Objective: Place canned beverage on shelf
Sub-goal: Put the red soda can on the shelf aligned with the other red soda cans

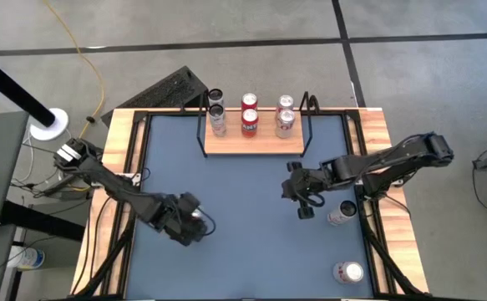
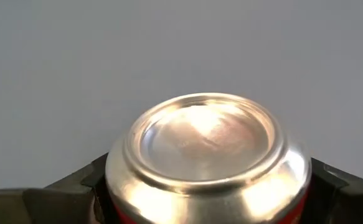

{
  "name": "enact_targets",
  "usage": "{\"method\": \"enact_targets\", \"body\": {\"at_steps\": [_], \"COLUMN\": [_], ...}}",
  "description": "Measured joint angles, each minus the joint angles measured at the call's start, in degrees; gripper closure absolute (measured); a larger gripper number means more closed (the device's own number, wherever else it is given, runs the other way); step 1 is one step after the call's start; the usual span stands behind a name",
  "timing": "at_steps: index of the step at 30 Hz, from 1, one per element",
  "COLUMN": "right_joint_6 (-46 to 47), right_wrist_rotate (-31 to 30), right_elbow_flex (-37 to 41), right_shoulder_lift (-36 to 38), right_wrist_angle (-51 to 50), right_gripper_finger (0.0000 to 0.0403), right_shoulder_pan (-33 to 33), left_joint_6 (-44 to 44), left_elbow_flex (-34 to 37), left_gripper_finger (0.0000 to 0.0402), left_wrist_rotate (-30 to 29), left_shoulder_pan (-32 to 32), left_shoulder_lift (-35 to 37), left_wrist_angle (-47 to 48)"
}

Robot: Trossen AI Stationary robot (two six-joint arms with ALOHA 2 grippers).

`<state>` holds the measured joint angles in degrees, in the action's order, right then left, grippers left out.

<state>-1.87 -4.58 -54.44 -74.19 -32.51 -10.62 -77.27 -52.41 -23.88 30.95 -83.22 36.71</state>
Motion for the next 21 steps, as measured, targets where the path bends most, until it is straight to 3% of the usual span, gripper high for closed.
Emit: {"method": "enact_targets", "body": {"at_steps": [6,9,16,21], "right_joint_6": [-3.0,-4.3,-10.8,-13.5], "right_wrist_rotate": [0.1,0.0,0.0,0.0], "right_elbow_flex": [10.8,13.3,13.6,13.6], "right_shoulder_lift": [1.1,1.4,1.5,1.5], "right_wrist_angle": [24.1,33.8,46.4,53.8], "right_gripper_finger": [0.0403,0.0403,0.0403,0.0403], "right_shoulder_pan": [1.1,1.0,0.1,0.1], "left_joint_6": [14.2,21.8,46.0,68.9], "left_elbow_flex": [0.2,0.2,0.2,0.2], "left_gripper_finger": [0.011,0.011,0.0109,0.0109], "left_wrist_rotate": [-24.6,-33.3,-44.8,-41.7], "left_shoulder_pan": [-2.4,-2.8,-2.8,-2.8], "left_shoulder_lift": [0.0,0.1,0.1,0.1], "left_wrist_angle": [-18.2,-29.9,-61.4,-87.1]}}
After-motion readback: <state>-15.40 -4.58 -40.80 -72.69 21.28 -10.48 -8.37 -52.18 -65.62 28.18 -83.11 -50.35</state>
